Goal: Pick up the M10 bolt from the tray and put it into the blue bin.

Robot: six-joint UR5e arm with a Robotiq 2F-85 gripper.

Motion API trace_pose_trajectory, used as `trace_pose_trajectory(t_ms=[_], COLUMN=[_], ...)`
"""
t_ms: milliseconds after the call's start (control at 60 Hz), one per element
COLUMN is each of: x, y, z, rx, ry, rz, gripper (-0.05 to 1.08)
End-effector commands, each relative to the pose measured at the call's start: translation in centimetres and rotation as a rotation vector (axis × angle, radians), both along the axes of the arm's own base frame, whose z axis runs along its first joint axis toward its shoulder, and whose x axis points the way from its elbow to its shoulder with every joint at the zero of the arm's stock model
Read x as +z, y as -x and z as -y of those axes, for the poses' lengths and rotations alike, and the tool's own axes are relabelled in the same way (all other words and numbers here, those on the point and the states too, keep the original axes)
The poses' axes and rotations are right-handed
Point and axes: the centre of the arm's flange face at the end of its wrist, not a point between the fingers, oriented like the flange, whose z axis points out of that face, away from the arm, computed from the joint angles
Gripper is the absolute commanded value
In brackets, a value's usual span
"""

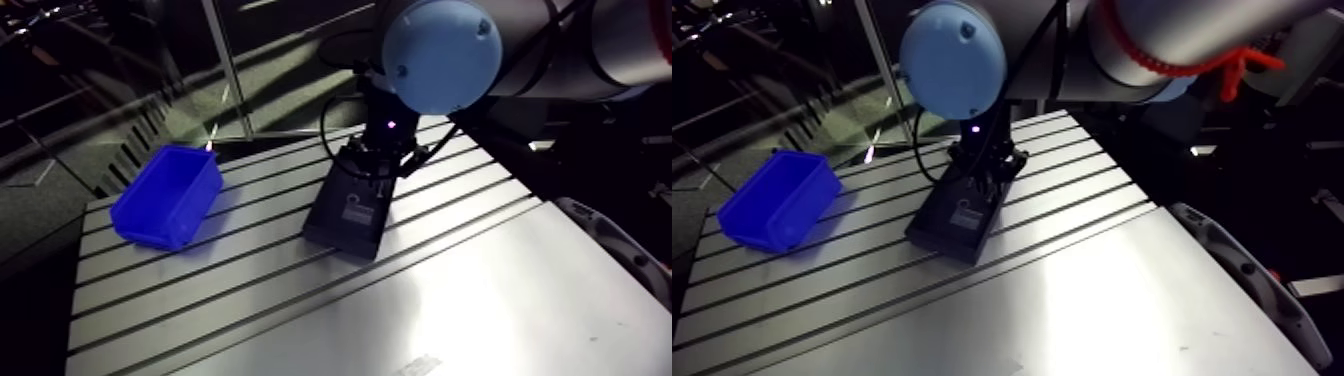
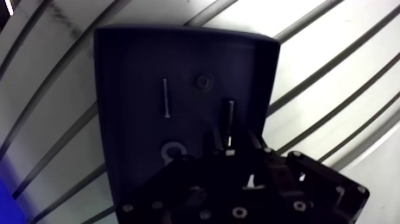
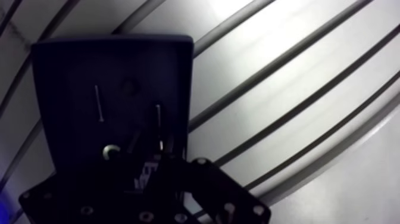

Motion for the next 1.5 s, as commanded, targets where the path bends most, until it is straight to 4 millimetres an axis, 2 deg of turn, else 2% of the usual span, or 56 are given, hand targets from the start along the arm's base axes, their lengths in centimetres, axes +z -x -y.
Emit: trace_pose_trajectory(t_ms=[17,1500], x=[0.0,-1.4], y=[0.0,-0.1], z=[0.0,0.0], rx=[0.000,0.001], ry=[0.000,0.008], rz=[0.000,0.019], gripper=[0.68,0.71])
